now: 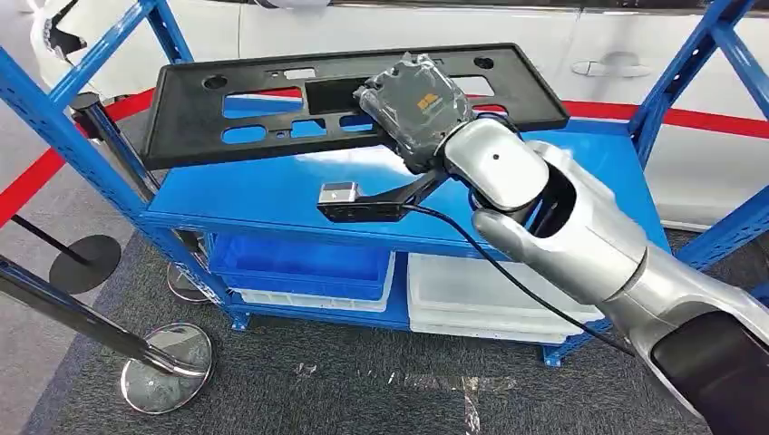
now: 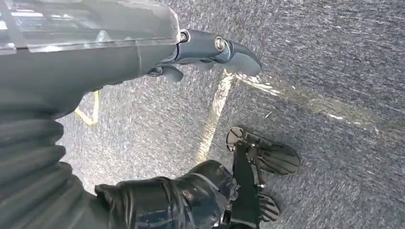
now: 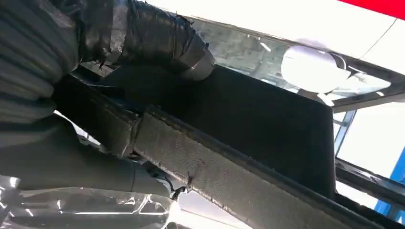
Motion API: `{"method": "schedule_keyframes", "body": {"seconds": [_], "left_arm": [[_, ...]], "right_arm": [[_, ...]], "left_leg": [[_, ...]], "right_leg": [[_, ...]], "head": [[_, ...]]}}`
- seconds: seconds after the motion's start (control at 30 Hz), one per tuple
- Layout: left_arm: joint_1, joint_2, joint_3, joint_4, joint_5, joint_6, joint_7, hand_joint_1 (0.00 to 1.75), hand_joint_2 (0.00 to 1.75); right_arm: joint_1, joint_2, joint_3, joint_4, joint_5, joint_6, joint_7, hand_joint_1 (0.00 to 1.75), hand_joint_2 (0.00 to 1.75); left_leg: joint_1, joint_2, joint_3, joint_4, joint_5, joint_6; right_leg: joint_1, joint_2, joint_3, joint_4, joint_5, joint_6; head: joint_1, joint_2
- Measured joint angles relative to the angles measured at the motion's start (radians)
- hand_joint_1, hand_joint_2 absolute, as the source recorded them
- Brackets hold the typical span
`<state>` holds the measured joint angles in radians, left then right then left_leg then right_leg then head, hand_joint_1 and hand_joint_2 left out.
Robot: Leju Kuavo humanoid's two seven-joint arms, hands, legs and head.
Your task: Take the parts from the cabinet and place them on the table.
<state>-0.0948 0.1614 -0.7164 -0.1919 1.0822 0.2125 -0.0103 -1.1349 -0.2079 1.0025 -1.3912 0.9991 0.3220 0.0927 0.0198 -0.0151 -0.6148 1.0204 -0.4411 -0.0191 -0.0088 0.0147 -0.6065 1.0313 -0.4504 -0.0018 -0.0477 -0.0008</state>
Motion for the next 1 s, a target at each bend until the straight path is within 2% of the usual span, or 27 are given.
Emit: {"method": "schedule_keyframes", "body": {"seconds": [0.83, 1.0], "left_arm": [[-0.001, 0.0, 0.0, 0.0, 0.0, -0.008, -0.013, 0.0, 1.75], [-0.001, 0.0, 0.0, 0.0, 0.0, -0.021, -0.016, 0.0, 1.75]], "right_arm": [[0.003, -0.011, 0.0, -0.009, 0.0, 0.002, 0.002, 1.61, 1.75], [0.009, -0.014, 0.001, -0.011, -0.001, 0.005, 0.002, 1.61, 1.75]], "left_leg": [[0.0, 0.0, 0.0, 0.0, 0.0, 0.0], [-0.002, 0.0, -0.003, 0.007, -0.004, 0.007]], "right_leg": [[0.0, 0.0, 0.0, 0.0, 0.0, 0.0], [-0.003, 0.0, 0.0, -0.002, 0.001, 0.002]], "head": [[0.0, 0.0], [0.0, 0.0]]}}
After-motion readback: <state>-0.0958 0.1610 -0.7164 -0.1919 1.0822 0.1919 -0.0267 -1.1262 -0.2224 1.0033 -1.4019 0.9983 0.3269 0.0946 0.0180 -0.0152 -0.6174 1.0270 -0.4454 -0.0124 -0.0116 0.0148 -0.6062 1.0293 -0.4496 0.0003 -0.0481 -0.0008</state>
